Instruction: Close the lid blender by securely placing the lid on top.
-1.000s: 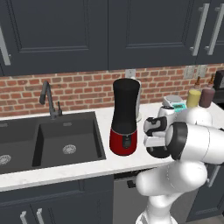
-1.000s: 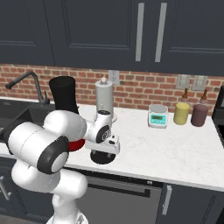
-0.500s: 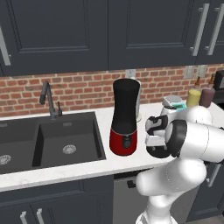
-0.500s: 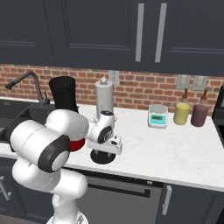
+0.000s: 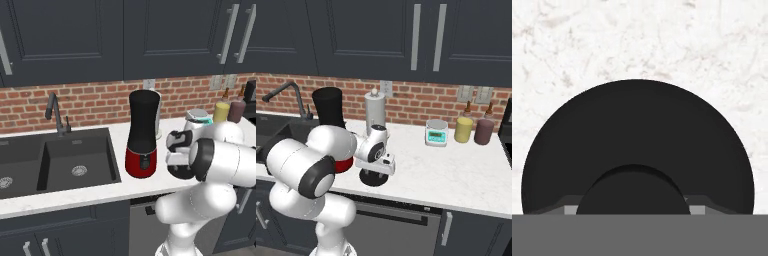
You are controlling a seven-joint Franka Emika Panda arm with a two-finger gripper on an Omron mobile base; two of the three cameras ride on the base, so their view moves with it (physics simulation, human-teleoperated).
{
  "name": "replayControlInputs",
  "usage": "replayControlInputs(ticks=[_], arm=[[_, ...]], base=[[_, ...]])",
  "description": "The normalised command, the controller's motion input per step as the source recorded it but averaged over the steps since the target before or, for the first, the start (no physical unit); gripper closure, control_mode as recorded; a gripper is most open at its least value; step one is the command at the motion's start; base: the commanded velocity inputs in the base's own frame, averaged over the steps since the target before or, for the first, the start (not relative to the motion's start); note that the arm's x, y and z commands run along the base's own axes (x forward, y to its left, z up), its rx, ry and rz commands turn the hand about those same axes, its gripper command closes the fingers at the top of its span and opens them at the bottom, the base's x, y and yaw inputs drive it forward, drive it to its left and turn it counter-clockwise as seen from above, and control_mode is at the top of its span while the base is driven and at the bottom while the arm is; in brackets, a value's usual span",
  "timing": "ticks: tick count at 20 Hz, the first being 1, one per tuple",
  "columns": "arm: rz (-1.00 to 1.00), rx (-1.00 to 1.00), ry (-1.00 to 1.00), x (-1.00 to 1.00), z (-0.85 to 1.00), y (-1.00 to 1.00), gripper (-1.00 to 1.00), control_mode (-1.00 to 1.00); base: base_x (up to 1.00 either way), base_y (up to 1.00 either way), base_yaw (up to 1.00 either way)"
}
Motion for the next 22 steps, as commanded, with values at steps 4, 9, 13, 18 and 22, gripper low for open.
replayControlInputs(ticks=[4, 9, 13, 18, 22], arm=[[0.0, 0.04, 0.0, -0.15, 0.55, 0.0, 1.0, -1.0], [0.0, 0.04, -0.02, -0.27, 0.96, -0.07, 1.0, -1.0], [0.0, 0.01, 0.0, -0.35, 1.0, 0.0, 1.0, -1.0], [0.0, 0.0, -0.01, -0.44, 1.0, 0.0, 1.0, -1.0], [0.0, 0.0, -0.02, -0.43, 0.99, 0.0, 1.0, -1.0]], base=[[0.0, 0.0, 0.0], [0.0, 0.0, 0.0], [0.0, 0.0, 0.0], [0.0, 0.0, 0.0], [0.0, 0.0, 0.0]])
